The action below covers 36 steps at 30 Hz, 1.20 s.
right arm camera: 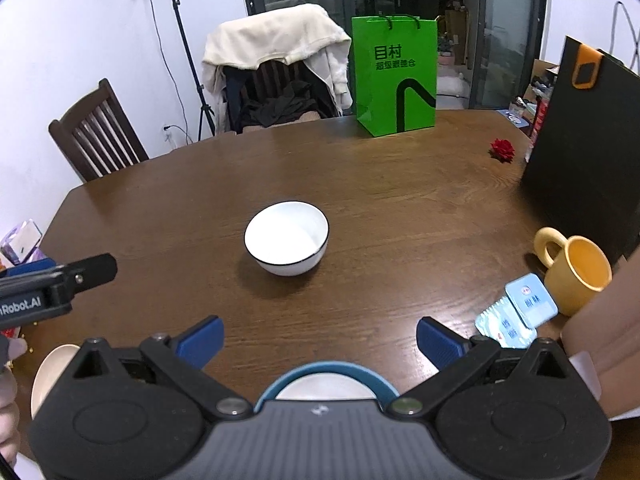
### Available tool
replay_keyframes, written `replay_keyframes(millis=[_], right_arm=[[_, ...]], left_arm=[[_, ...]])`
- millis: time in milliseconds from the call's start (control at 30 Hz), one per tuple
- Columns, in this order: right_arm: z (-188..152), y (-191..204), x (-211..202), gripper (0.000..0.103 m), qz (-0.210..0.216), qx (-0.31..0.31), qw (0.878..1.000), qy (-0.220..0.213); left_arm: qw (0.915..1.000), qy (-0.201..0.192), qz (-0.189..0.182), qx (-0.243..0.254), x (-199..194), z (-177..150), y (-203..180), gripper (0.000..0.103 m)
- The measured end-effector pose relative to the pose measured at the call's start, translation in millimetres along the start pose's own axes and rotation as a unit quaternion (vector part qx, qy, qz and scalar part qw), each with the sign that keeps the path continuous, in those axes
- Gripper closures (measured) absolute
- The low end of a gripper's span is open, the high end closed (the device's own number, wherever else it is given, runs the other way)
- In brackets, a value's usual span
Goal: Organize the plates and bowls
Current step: 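Raise both grippers and move them to the other black-rimmed white bowl, then close both grippers on the rim of the other white bowl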
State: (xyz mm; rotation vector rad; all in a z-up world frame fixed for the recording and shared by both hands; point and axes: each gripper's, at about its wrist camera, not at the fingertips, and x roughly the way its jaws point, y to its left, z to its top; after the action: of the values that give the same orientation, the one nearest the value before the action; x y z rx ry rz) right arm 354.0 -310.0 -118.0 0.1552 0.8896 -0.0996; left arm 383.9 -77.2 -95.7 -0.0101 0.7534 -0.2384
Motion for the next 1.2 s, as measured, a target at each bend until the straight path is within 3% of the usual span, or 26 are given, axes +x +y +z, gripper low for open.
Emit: replay_keyframes(millis=[533,1200], right_arm=[[56.1,13.5,63.5,0.002,-0.018,-0.01,0.999,0.029],[88.7,-4.7,150.7,0.003,-0.027,0.006,0.995,0.097]], left_arm=[[0.9997,0.021,0.009,0.0,58.5,40.4,-3.1,0.0],[0.9957,0.088,0.023,0.016,151.0,64.2,-19.0,0.0]])
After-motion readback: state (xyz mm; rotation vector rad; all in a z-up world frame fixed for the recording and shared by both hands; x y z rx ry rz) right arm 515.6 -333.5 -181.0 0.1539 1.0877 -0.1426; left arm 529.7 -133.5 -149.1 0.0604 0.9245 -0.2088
